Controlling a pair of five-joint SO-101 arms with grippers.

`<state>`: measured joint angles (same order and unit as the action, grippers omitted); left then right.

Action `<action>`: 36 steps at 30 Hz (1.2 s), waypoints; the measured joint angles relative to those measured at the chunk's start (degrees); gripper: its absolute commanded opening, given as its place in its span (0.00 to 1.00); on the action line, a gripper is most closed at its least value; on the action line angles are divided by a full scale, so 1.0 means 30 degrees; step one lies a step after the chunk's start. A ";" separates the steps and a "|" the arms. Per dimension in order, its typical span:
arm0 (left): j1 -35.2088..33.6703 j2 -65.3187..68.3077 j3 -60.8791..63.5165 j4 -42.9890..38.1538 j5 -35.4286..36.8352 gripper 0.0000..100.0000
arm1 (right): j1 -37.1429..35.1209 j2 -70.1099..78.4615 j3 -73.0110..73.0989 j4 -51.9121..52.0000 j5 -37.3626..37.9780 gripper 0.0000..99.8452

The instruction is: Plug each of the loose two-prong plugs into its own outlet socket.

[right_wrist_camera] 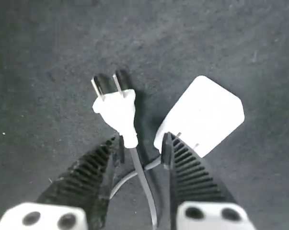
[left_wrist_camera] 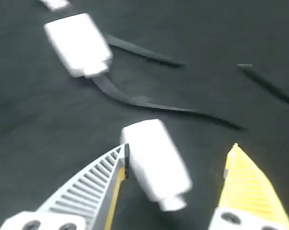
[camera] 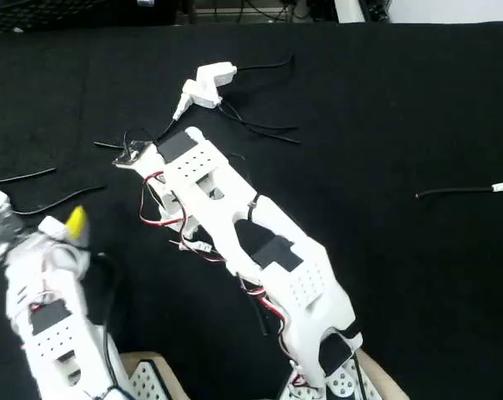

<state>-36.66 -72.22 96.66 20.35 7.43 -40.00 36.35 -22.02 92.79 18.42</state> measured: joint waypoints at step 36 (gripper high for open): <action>-0.9612 0.0000 0.0000 0.1993 -0.3722 0.33 | -0.1817 -0.0440 0.3663 -0.3370 0.3194 0.14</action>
<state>-65.49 -72.22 96.66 26.33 -3.74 -45.45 35.03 -11.03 82.68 28.00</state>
